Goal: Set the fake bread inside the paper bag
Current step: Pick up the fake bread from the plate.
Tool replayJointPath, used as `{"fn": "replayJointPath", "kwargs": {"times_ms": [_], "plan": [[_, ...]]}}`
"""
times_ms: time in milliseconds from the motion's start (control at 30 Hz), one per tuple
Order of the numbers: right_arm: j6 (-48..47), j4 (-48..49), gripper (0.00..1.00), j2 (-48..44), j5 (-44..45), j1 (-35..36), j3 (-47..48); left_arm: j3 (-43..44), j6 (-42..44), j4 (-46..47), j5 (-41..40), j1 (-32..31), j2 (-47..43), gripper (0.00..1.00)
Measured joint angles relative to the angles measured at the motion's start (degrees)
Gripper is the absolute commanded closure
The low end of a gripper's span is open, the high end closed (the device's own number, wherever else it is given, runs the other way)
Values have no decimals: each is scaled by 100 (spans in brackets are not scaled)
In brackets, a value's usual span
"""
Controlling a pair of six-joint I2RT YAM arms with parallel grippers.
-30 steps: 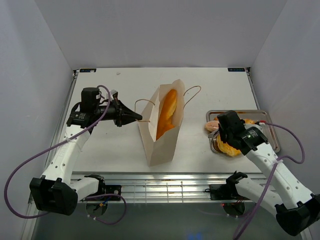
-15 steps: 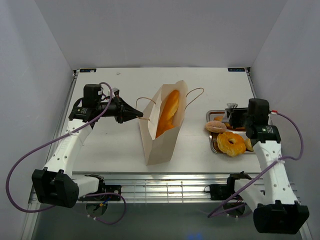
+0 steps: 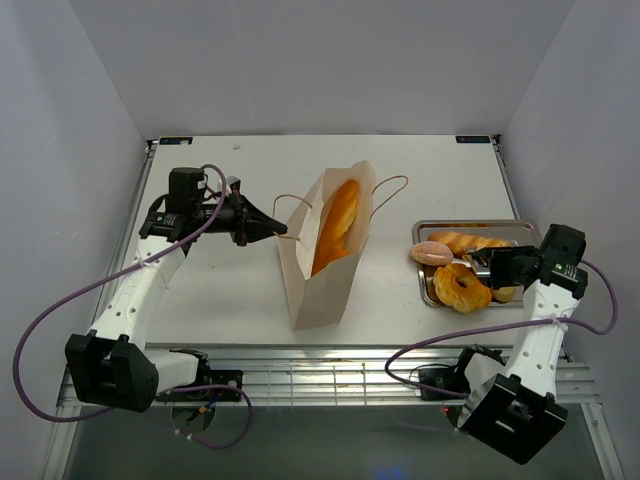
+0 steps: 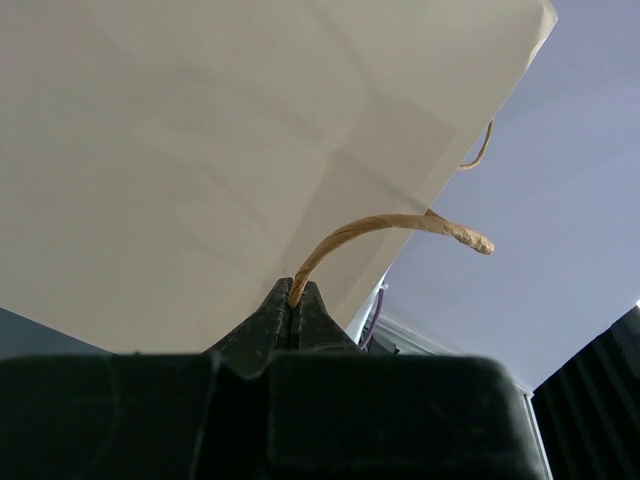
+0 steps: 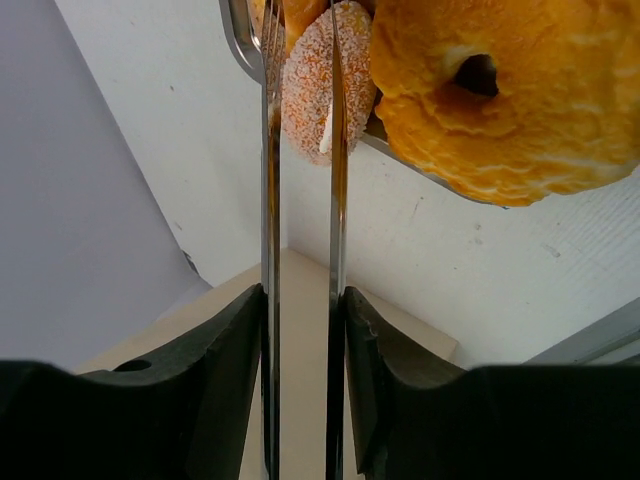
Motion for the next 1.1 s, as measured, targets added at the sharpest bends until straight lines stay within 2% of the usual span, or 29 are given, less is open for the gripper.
{"fn": "replayJointPath", "kwargs": {"times_ms": [267, 433, 800, 1100], "plan": [[-1266, -420, 57, -247, -129, -848, -7, 11, -42, 79, 57, -52, 146, 100], [-2039, -352, 55, -345, -378, -1495, -256, 17, -122, 151, 111, -118, 271, 100], [-2590, 37, 53, 74, -844, -1628, -498, 31, -225, 326, 173, -149, 289, 100], [-2750, 177, 52, -90, -1005, -1969, -946, 11, -463, 590, 446, -208, 264, 100]]}}
